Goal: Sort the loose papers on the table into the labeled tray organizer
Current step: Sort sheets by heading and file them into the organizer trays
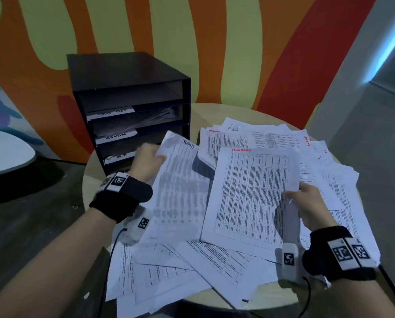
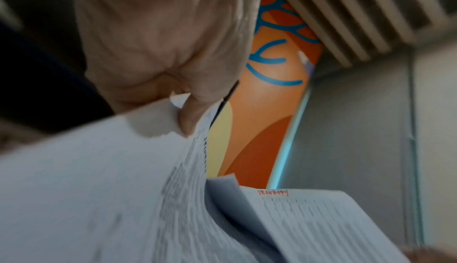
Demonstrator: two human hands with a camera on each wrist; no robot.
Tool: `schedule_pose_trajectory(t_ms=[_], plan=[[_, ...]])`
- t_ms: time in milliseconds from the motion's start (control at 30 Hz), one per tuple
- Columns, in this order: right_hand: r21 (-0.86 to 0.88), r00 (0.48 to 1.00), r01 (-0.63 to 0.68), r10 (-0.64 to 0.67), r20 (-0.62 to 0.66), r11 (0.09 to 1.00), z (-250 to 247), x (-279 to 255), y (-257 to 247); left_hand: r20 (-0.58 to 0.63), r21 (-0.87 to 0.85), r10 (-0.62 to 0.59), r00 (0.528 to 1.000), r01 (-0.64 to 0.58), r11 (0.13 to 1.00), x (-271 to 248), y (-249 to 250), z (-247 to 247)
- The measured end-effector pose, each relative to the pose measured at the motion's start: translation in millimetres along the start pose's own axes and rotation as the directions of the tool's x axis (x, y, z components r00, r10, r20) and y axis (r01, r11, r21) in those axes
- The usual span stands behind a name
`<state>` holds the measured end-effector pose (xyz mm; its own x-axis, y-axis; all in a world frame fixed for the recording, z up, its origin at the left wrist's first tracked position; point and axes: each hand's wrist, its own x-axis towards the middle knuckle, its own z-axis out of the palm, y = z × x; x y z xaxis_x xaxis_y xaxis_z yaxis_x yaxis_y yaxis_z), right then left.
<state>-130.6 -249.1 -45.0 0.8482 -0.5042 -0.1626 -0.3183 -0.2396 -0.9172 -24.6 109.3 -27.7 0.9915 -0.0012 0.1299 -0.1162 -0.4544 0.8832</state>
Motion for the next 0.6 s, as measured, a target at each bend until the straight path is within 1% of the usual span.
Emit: schedule_pose_trajectory(t_ms=[67, 133, 167, 200, 267, 300, 367, 467, 533, 600], plan=[[0.019, 1.000, 0.015, -0.014, -0.017, 1.000, -1, -1, 1, -0.118, 0.091, 0.152, 0.981, -0.142, 0.986, -4, 26, -10], [0.023, 1.000, 0.003, -0.003, -0.019, 1.000, -2, -1, 1, -0.252, 0.111, 0.274, 0.928, -0.254, 0.961, -12, 60, -26], [0.015, 1.000, -0.006, 0.006, -0.016, 1.000, -3, 0, 1, -0.322, 0.081, 0.324, 0.889, -0.315, 0.945, -13, 72, -33], [0.004, 1.000, -0.013, 0.013, -0.014, 1.000, -3, 1, 1, -0.363, 0.015, 0.346, 0.865, -0.366, 0.930, -16, 83, -40], [-0.003, 1.000, -0.023, 0.023, -0.015, 1.000, -2, 2, 2, -0.401, -0.159, 0.352, 0.846, -0.443, 0.882, -16, 98, -48], [-0.002, 1.000, -0.025, 0.025, -0.016, 1.000, -2, 2, 2, -0.407, -0.202, 0.356, 0.841, -0.463, 0.863, -15, 102, -51], [0.010, 1.000, -0.021, 0.021, -0.008, 1.000, -2, 2, 0, -0.395, -0.240, 0.336, 0.855, -0.449, 0.861, -11, 105, -51], [0.063, 1.000, -0.015, 0.014, 0.010, 0.998, -1, -2, -6, -0.337, -0.372, 0.242, 0.910, -0.365, 0.854, -7, 100, -38], [0.100, 0.999, -0.014, 0.010, 0.044, 0.995, -1, -3, -8, -0.286, -0.428, 0.156, 0.945, -0.272, 0.862, -7, 94, -23], [0.153, 0.996, -0.025, 0.011, 0.090, 0.988, -2, -5, -11, -0.166, -0.431, 0.072, 0.984, -0.138, 0.892, -9, 84, -1]])
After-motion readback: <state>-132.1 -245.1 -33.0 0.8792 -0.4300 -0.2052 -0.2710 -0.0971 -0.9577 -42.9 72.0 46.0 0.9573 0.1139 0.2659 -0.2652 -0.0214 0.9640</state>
